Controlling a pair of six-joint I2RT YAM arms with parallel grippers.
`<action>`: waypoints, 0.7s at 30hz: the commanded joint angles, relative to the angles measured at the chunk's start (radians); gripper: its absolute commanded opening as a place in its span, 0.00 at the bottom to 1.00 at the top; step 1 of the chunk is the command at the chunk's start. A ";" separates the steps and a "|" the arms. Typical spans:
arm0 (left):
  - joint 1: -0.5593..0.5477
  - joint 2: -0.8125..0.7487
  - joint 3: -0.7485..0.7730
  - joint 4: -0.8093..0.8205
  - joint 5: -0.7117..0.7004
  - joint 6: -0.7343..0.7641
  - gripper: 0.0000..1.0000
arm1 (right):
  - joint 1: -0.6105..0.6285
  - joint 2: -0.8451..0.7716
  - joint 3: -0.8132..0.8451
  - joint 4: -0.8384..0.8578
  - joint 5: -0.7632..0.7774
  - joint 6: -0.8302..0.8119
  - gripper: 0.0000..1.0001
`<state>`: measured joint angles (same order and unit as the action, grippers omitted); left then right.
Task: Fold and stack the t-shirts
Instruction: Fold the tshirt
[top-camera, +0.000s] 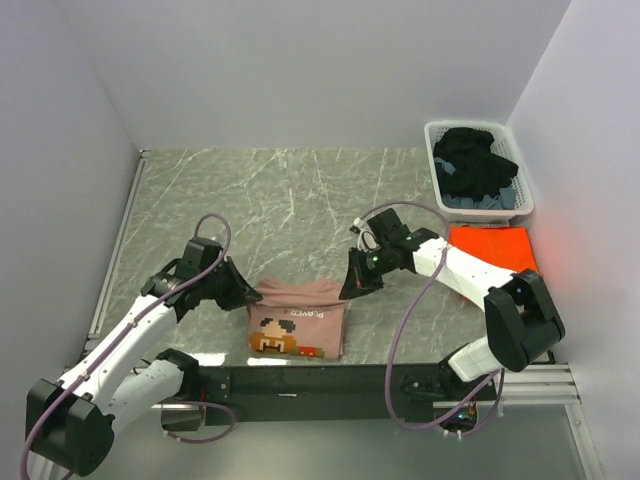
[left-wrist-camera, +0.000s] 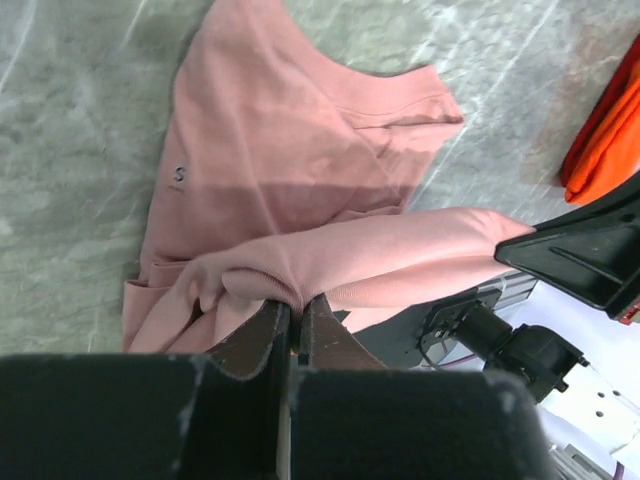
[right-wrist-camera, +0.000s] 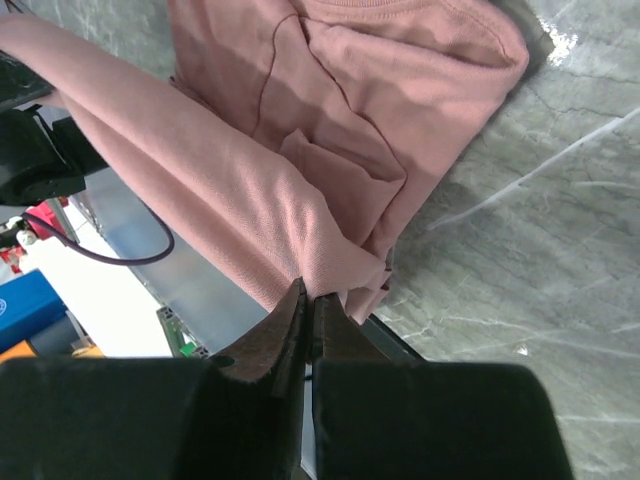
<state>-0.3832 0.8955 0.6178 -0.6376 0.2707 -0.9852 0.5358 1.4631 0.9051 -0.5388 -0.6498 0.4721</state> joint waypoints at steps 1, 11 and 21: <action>0.004 0.006 0.082 0.027 -0.048 0.052 0.01 | -0.023 -0.021 0.049 -0.075 0.021 -0.032 0.00; 0.009 0.207 0.046 0.441 -0.113 0.170 0.01 | -0.060 0.203 0.161 0.036 0.021 -0.052 0.00; 0.014 0.428 0.155 0.608 -0.196 0.237 0.02 | -0.125 0.344 0.092 0.256 0.016 0.003 0.00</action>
<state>-0.3782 1.2991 0.7010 -0.1619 0.1310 -0.7883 0.4393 1.8202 1.0264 -0.3656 -0.6495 0.4660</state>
